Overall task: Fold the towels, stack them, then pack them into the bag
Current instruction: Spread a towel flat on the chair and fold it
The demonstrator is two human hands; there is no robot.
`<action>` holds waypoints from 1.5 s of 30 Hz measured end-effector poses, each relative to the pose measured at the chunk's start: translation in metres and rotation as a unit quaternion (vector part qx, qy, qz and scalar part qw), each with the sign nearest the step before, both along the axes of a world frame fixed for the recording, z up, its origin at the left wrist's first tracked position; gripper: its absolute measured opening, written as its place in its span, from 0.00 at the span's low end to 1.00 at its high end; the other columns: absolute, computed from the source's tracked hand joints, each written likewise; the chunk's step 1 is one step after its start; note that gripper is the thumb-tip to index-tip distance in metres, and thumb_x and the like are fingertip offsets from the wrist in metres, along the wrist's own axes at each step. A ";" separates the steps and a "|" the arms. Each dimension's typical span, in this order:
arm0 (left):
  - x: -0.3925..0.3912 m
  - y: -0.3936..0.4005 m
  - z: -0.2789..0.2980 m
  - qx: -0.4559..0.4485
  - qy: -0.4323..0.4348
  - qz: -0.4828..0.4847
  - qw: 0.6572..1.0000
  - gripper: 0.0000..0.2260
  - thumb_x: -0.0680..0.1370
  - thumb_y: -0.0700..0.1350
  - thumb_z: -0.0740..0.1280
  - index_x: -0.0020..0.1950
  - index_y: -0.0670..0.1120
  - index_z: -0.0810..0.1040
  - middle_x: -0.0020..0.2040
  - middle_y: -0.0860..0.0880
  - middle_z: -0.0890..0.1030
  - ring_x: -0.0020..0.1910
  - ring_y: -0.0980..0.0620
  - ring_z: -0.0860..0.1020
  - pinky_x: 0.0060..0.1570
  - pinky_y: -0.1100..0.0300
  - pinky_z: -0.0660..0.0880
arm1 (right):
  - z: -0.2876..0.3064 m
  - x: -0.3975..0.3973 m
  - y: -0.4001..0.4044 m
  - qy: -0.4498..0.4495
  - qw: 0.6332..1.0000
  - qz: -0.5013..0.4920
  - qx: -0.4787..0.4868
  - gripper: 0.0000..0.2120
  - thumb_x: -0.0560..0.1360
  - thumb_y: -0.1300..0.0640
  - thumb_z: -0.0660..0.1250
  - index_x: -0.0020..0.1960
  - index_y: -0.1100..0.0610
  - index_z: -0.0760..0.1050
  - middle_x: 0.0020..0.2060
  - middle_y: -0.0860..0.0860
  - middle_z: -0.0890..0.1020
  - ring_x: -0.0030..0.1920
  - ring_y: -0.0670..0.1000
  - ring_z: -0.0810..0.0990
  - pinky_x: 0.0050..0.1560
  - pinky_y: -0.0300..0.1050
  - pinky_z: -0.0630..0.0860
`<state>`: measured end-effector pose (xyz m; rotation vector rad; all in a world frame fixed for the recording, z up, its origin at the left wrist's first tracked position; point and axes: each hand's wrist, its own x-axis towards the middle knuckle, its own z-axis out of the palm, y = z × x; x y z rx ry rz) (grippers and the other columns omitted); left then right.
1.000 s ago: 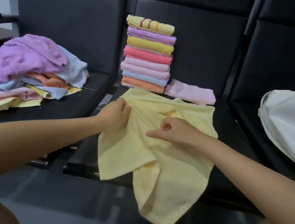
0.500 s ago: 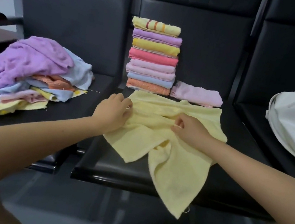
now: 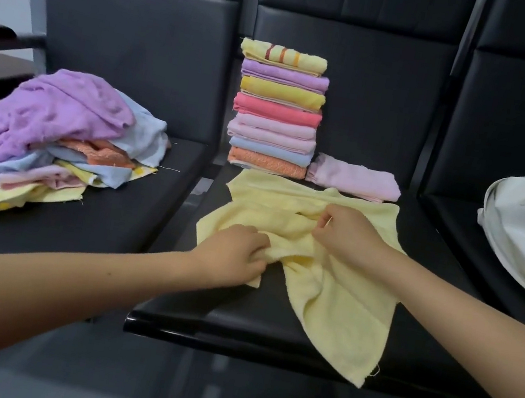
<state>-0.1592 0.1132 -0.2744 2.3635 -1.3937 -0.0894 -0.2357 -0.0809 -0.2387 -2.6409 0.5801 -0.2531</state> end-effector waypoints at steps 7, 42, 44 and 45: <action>0.030 0.003 0.018 -0.122 0.307 0.165 0.929 0.13 0.81 0.38 0.53 0.40 0.45 0.71 0.37 0.49 0.73 0.36 0.53 0.72 0.34 0.62 0.69 | -0.011 -0.013 0.044 0.119 0.988 0.100 -0.022 0.27 0.71 0.29 0.62 0.57 0.50 0.72 0.51 0.44 0.73 0.50 0.48 0.75 0.46 0.44 0.71; 0.078 -0.057 0.020 0.006 0.111 0.106 0.988 0.21 0.84 0.55 0.50 0.59 0.44 0.77 0.58 0.48 0.78 0.56 0.50 0.74 0.62 0.55 0.67 | -0.020 -0.022 -0.082 0.007 0.998 -0.024 0.055 0.14 0.83 0.53 0.53 0.51 0.60 0.72 0.44 0.51 0.76 0.48 0.53 0.75 0.41 0.44 0.68; 0.069 -0.053 0.017 0.013 0.047 0.087 0.995 0.20 0.84 0.54 0.51 0.46 0.45 0.77 0.44 0.52 0.77 0.43 0.55 0.72 0.52 0.56 0.68 | -0.024 -0.026 -0.083 0.008 0.999 -0.016 0.033 0.15 0.83 0.52 0.53 0.50 0.61 0.72 0.45 0.53 0.78 0.47 0.54 0.76 0.43 0.47 0.69; 0.066 -0.051 0.018 0.000 0.028 0.085 0.996 0.19 0.84 0.53 0.51 0.39 0.49 0.73 0.39 0.54 0.75 0.40 0.55 0.72 0.48 0.56 0.67 | -0.023 -0.029 -0.083 -0.004 0.999 -0.015 0.034 0.15 0.83 0.52 0.53 0.50 0.61 0.72 0.45 0.54 0.78 0.46 0.54 0.76 0.44 0.47 0.70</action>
